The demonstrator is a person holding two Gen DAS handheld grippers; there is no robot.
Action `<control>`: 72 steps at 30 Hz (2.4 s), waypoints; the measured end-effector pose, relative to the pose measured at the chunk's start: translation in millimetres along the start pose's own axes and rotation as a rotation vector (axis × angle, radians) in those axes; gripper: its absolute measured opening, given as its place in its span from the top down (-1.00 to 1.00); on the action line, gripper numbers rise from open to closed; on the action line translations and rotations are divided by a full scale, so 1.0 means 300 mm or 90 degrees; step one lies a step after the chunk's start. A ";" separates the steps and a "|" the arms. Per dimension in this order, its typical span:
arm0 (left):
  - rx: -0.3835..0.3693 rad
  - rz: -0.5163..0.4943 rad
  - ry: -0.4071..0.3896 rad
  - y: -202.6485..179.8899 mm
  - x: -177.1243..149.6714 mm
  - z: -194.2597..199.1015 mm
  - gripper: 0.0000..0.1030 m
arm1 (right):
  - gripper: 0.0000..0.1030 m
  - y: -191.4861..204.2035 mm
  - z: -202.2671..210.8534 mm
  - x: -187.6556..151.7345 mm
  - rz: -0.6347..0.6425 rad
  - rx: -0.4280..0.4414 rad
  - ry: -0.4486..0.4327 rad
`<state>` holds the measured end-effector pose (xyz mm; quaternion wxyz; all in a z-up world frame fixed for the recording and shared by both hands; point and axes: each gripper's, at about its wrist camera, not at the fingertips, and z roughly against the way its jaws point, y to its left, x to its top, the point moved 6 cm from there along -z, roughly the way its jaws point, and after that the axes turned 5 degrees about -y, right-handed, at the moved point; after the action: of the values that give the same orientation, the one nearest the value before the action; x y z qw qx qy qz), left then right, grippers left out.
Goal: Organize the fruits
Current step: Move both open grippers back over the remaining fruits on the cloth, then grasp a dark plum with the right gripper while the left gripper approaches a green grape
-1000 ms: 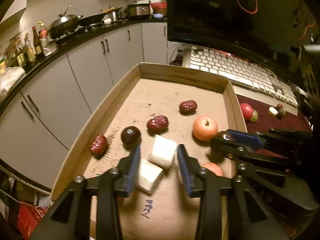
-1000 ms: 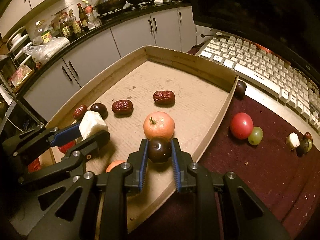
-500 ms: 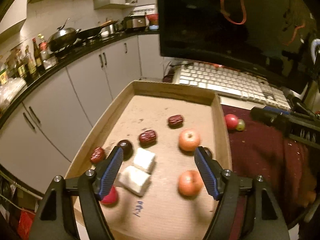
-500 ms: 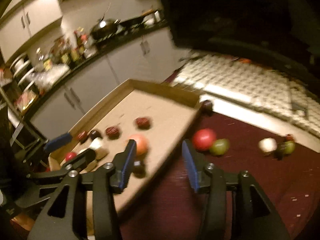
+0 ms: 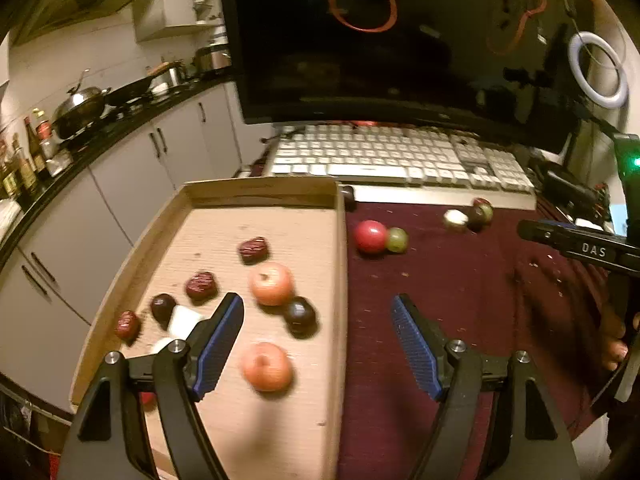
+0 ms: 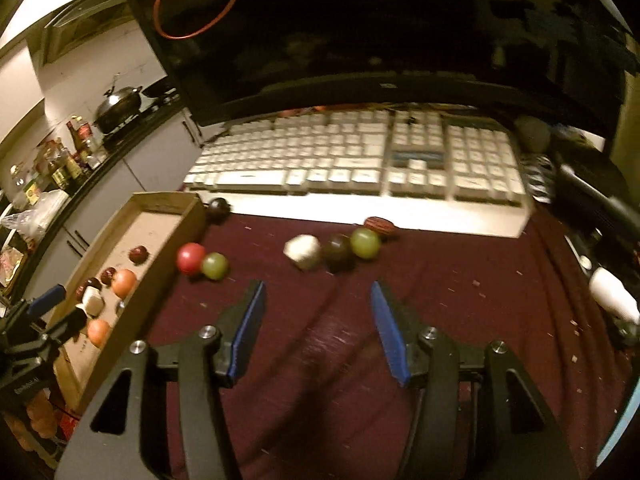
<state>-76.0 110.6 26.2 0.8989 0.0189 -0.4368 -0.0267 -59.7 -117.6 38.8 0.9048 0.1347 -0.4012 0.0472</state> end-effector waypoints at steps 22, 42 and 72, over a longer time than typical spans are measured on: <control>-0.055 -0.032 0.031 -0.157 -0.019 -0.022 -0.50 | 0.18 0.011 -0.121 0.007 0.052 0.018 0.071; -0.058 -0.039 0.029 -0.166 0.035 -0.053 -0.50 | 0.33 0.008 -0.305 0.068 0.015 0.014 0.115; -0.067 -0.120 0.107 -0.471 0.176 -0.448 -0.28 | 0.59 -0.244 -0.107 0.196 -0.188 0.116 0.018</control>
<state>57.9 -32.4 -23.5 0.9255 0.0152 -0.3546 -0.1325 17.0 -180.1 46.6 0.8914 0.2729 -0.3587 -0.0482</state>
